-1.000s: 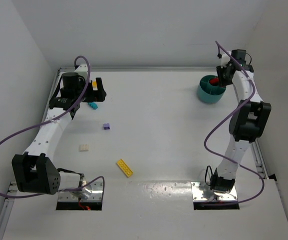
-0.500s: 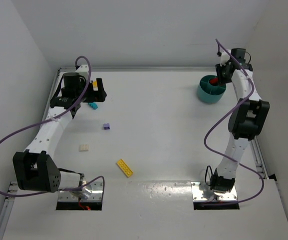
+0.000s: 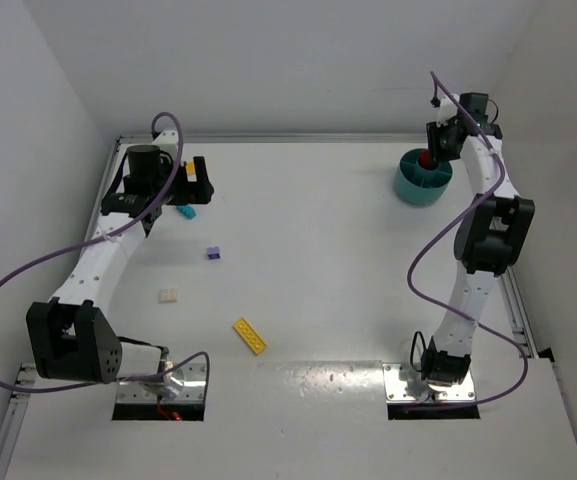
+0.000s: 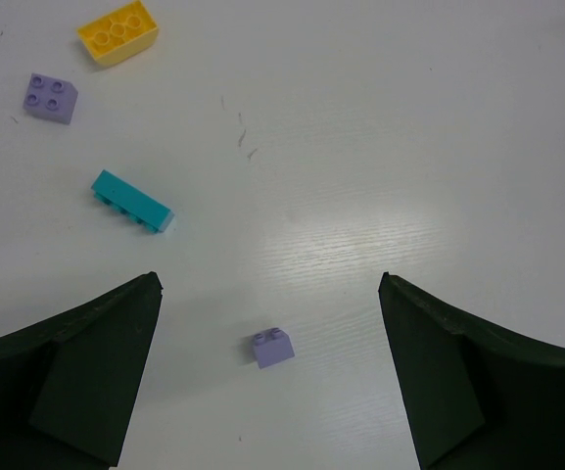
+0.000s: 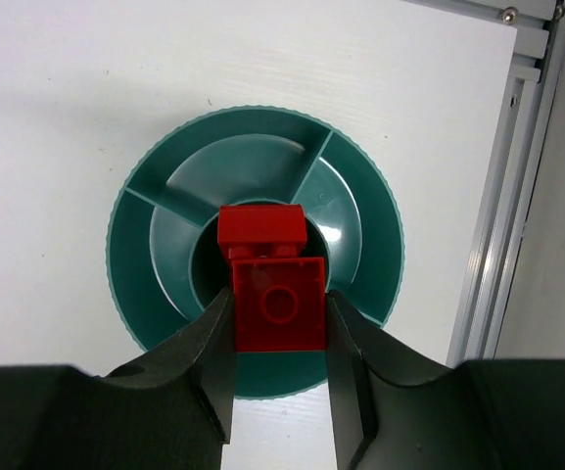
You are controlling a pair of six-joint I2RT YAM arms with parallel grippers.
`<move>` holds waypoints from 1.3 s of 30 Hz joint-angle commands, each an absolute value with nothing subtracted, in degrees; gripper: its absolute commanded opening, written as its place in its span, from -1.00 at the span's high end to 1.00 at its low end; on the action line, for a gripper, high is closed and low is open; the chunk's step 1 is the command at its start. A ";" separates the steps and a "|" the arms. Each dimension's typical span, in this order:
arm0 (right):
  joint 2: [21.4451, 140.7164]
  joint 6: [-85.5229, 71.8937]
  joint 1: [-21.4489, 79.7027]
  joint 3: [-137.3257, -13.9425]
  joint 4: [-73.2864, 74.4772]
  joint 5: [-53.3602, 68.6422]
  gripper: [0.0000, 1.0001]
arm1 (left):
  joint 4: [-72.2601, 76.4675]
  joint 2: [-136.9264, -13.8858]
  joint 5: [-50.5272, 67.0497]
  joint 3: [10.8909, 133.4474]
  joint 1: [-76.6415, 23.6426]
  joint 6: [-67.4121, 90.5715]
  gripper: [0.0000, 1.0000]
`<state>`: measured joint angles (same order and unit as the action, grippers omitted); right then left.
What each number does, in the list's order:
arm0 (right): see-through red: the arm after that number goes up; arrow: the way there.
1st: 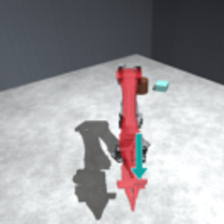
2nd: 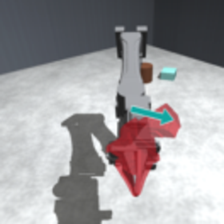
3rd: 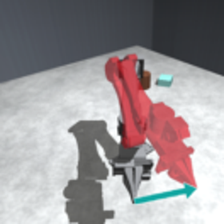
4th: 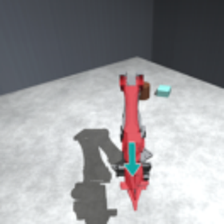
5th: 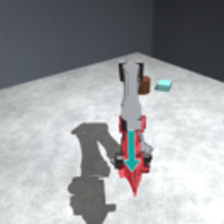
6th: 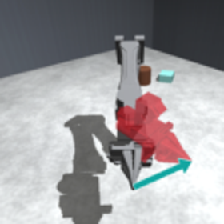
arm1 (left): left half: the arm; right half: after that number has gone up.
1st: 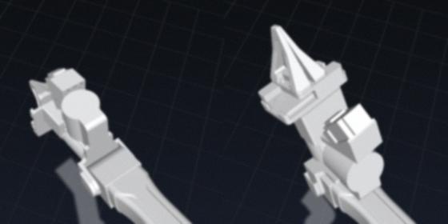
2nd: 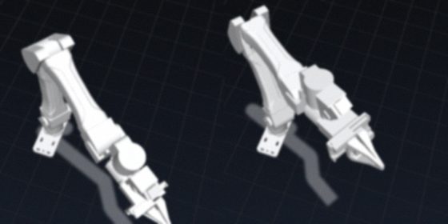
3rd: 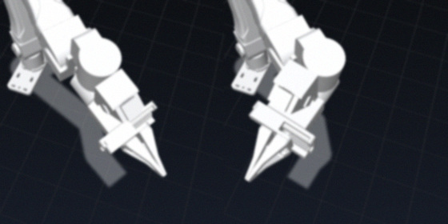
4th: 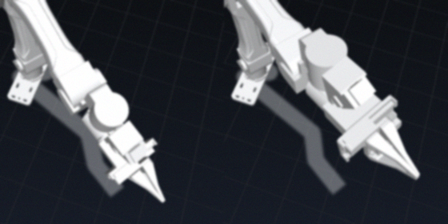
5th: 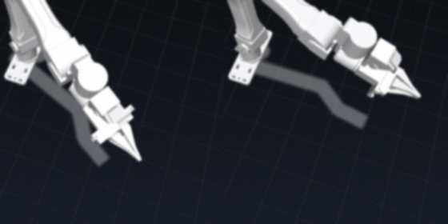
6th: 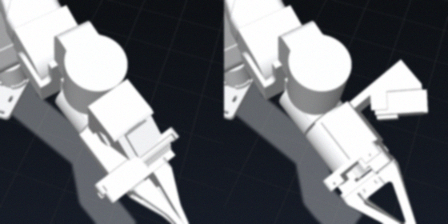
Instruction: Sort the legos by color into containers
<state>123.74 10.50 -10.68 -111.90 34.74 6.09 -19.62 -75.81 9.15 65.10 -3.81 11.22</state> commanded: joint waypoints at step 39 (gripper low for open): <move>102.57 -2.20 -11.43 -75.60 -5.18 14.86 1.00 | -18.11 -76.29 9.49 66.88 -3.25 11.78 -0.99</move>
